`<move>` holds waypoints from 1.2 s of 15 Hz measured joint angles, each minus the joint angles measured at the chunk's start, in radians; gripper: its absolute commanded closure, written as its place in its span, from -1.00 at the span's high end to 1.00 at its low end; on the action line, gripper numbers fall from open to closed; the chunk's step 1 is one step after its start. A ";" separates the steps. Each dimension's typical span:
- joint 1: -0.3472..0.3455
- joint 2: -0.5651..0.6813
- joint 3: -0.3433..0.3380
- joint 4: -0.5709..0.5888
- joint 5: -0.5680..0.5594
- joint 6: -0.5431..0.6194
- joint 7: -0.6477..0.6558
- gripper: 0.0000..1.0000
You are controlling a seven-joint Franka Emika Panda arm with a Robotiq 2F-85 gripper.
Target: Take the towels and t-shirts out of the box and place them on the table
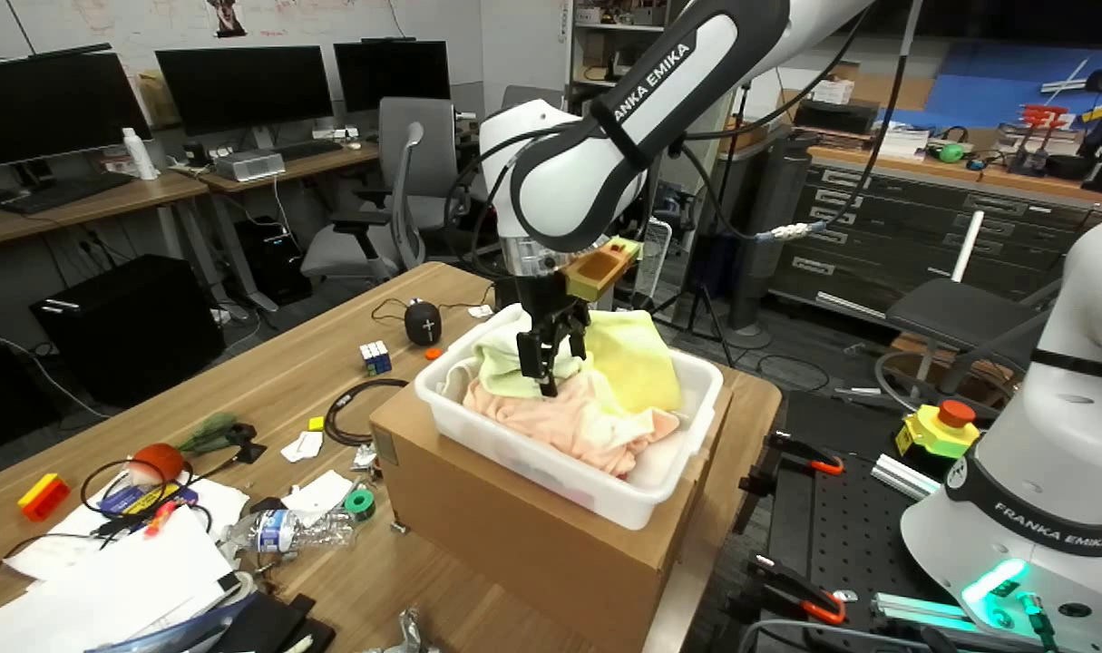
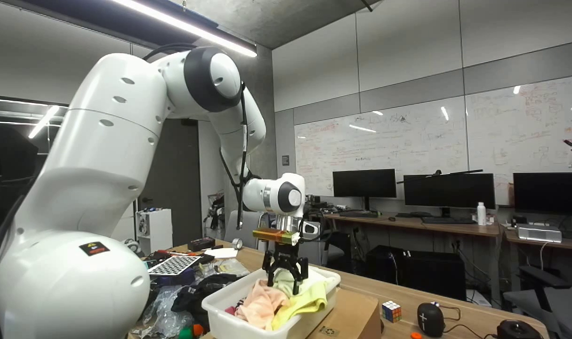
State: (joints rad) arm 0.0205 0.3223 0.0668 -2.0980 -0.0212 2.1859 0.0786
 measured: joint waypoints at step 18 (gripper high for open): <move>0.002 0.014 0.000 0.026 -0.002 -0.003 -0.018 -1.00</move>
State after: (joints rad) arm 0.0230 0.3366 0.0668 -2.0718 -0.0228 2.1831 0.0606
